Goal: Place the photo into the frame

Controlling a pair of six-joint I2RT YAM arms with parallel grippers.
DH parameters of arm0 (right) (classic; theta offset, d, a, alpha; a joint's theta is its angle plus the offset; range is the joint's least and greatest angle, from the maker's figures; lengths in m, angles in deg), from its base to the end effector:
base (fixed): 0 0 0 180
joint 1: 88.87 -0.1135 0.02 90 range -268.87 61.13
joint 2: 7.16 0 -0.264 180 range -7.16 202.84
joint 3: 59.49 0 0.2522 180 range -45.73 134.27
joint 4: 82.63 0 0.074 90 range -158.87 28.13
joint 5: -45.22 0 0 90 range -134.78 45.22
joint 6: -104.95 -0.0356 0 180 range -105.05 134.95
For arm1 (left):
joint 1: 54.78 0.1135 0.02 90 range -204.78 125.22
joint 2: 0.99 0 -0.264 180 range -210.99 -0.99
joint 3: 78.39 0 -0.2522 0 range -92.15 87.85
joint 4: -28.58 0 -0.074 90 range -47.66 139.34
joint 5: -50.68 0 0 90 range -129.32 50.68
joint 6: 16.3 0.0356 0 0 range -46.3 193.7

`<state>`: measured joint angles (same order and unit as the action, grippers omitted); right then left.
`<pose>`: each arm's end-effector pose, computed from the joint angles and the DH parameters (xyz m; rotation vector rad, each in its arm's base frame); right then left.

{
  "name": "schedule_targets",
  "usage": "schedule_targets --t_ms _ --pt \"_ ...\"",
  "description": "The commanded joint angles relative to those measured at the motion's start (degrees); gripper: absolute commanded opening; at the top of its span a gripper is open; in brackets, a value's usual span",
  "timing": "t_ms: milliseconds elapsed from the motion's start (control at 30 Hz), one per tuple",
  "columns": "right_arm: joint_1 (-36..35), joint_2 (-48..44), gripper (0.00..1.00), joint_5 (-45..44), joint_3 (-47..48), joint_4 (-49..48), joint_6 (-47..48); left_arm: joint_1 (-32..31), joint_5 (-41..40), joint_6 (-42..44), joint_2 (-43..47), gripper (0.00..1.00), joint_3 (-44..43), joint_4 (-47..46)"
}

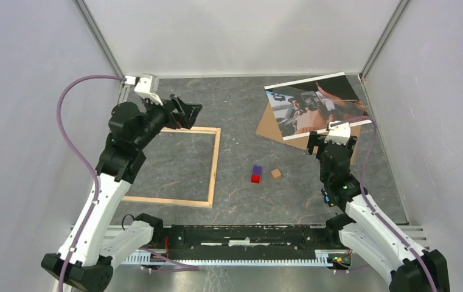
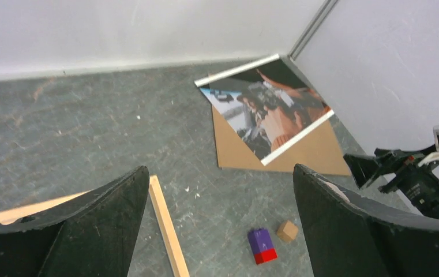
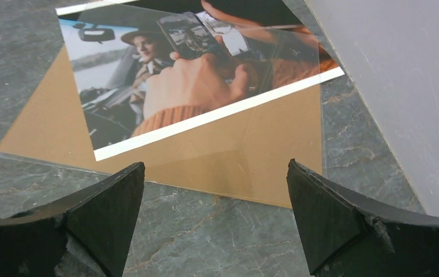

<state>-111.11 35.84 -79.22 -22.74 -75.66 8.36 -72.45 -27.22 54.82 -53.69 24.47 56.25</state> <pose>0.1726 0.0488 0.2425 0.1835 1.7543 -0.1763 0.1866 -0.0673 0.4217 0.1486 1.6604 -0.6585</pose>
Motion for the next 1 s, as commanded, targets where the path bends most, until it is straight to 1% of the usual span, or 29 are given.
schedule_targets --t_ms 0,100,200,300,467,600,667,800,900,967 --pt "-0.1 3.3 0.98 -3.0 3.3 -1.9 -1.6 -1.9 -0.7 -2.1 -3.9 1.00 -0.2 4.9" --pt "-0.1 7.0 0.98 -1.3 5.5 -1.2 1.5 -3.7 -0.8 -1.6 -5.1 1.00 -0.5 6.1" --pt "-0.1 11.2 0.98 2.3 7.8 -0.7 5.8 -5.2 -0.8 -1.4 -6.5 1.00 -1.0 7.4" --pt "1.4 16.0 0.98 4.4 10.4 1.1 3.7 -6.7 0.6 -1.8 -7.7 1.00 -1.0 7.6" --pt "9.5 22.9 0.98 22.8 11.9 1.6 -0.4 -9.1 3.5 -2.4 -12.2 1.00 -2.1 9.4" --pt "19.6 25.8 0.98 37.6 9.7 -1.6 -5.3 -10.4 4.8 -3.4 -17.3 1.00 -4.2 13.0" --pt "24.0 26.7 0.98 41.3 8.9 -2.4 -7.0 -10.7 5.4 -4.0 -20.0 1.00 -5.4 14.8" --pt "31.2 28.2 0.98 44.1 9.4 -1.6 -8.5 -11.7 9.5 -5.2 -24.5 1.00 -6.4 15.8" --pt "37.3 28.9 0.98 46.9 9.5 -1.7 -9.7 -12.7 12.2 -5.8 -25.9 1.00 -7.0 16.1" --pt "41.1 29.2 0.98 47.9 9.5 -1.6 -10.0 -13.3 12.3 -6.2 -25.9 1.00 -6.5 15.4"
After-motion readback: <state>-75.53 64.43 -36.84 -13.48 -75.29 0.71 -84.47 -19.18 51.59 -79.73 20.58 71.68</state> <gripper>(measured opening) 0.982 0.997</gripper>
